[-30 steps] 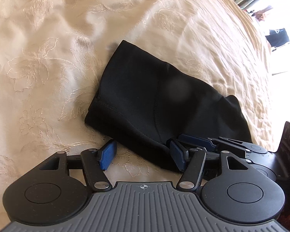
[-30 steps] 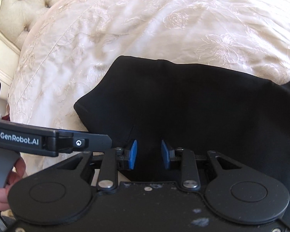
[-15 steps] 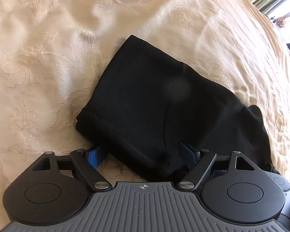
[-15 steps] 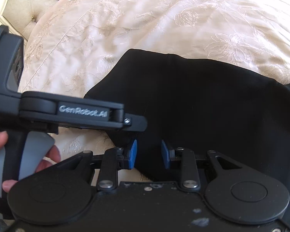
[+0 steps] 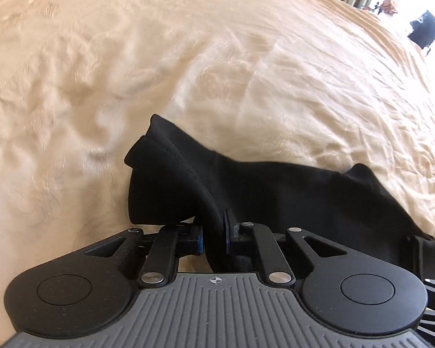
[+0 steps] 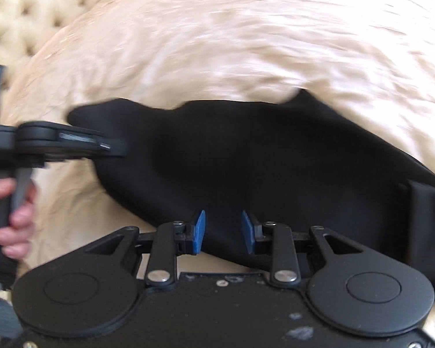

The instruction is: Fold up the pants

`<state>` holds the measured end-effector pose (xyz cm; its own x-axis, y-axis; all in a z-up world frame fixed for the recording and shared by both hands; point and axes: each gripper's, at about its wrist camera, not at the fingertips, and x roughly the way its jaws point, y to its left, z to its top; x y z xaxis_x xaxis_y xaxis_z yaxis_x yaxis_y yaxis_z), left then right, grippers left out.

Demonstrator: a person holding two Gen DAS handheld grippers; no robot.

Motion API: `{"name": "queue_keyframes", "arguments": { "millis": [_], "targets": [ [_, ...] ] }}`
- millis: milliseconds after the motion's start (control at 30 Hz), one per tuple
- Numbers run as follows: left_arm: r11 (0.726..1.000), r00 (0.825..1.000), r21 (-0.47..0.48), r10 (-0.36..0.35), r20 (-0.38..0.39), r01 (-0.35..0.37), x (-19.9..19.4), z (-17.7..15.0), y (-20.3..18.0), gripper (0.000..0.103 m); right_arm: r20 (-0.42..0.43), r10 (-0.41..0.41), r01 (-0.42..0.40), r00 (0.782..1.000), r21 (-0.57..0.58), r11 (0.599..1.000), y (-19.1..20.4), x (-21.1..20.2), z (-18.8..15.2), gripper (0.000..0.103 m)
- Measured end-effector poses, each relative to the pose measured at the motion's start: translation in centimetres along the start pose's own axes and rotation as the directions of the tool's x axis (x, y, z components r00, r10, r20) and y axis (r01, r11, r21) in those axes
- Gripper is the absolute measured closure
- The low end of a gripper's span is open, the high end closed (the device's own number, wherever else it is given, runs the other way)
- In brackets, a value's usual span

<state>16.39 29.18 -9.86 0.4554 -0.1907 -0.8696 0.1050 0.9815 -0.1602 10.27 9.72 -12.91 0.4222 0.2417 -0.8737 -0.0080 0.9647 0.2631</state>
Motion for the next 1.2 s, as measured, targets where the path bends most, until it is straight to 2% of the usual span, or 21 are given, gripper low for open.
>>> {"name": "queue_keyframes", "arguments": {
  "millis": [133,233,333,400,467,533,700,867,933,1000,1067,1133,1200],
  "targets": [
    [0.999,0.996,0.041,0.011,0.09,-0.015,-2.8,0.8,-2.6,0.092,-0.018,-0.074,0.075,0.997,0.087,0.993,-3.6,0.3,-1.9,0.072],
    [0.997,0.991,0.07,0.004,0.135,-0.014,-4.8,0.8,-5.0,0.092,-0.057,-0.017,0.021,0.998,0.063,0.998,-4.1,2.0,-2.4,0.072],
    [0.988,0.98,0.152,0.003,0.199,-0.034,-7.0,0.1,-8.8,0.092,-0.093,0.016,-0.019,0.996,-0.038,0.999,-3.9,3.1,-2.0,0.072],
    [0.973,0.97,0.227,-0.013,0.242,-0.043,-8.4,-0.4,-11.9,0.092,-0.109,0.054,-0.06,0.993,-0.045,0.997,-4.6,3.0,-1.6,0.072],
    [0.956,0.96,0.29,-0.049,0.276,-0.034,-9.6,-0.9,-14.9,0.092,-0.097,0.123,-0.125,0.988,-0.015,0.992,-5.8,1.9,-1.0,0.072],
    [0.941,0.955,0.338,-0.093,0.282,-0.008,-10.0,-1.4,-17.8,0.092,-0.051,0.166,-0.166,0.985,0.013,0.986,-7.5,-0.1,-0.9,0.072],
    [0.879,0.95,0.474,-0.193,0.246,0.056,-8.2,-3.6,-25.9,0.093,0.035,0.159,-0.161,0.987,0.084,0.983,-13.7,-5.0,-2.0,0.072],
    [0.81,0.959,0.566,-0.26,0.118,0.15,-3.2,-6.8,-33.1,0.092,0.021,0.042,-0.045,0.999,0.182,0.982,-21.6,-7.4,-5.1,0.072],
    [0.773,0.964,0.608,-0.263,0.046,0.182,-1.2,-8.1,-35.4,0.092,0.003,-0.004,0.003,1.0,0.226,0.974,-24.3,-7.9,-6.4,0.072],
    [0.735,0.971,0.647,-0.238,-0.033,0.202,0.6,-9.6,-37.4,0.092,-0.006,-0.033,0.033,0.999,0.252,0.967,-26.4,-8.4,-7.2,0.072],
    [0.709,0.975,0.68,-0.219,-0.042,0.188,0.8,-11.2,-38.2,0.091,-0.01,-0.047,0.048,0.999,0.272,0.961,-28.3,-9.1,-7.9,0.072],
    [0.697,0.98,0.699,-0.198,-0.028,0.161,0.3,-12.1,-38.5,0.091,-0.005,-0.051,0.05,0.999,0.278,0.959,-29.5,-9.7,-8.2,0.074],
    [0.704,0.978,0.688,-0.207,-0.037,0.175,-0.2,-12.1,-38.3,0.086,-0.003,-0.056,0.055,0.998,0.272,0.961,-30.2,-10.1,-8.3,0.074]
  ]
}}
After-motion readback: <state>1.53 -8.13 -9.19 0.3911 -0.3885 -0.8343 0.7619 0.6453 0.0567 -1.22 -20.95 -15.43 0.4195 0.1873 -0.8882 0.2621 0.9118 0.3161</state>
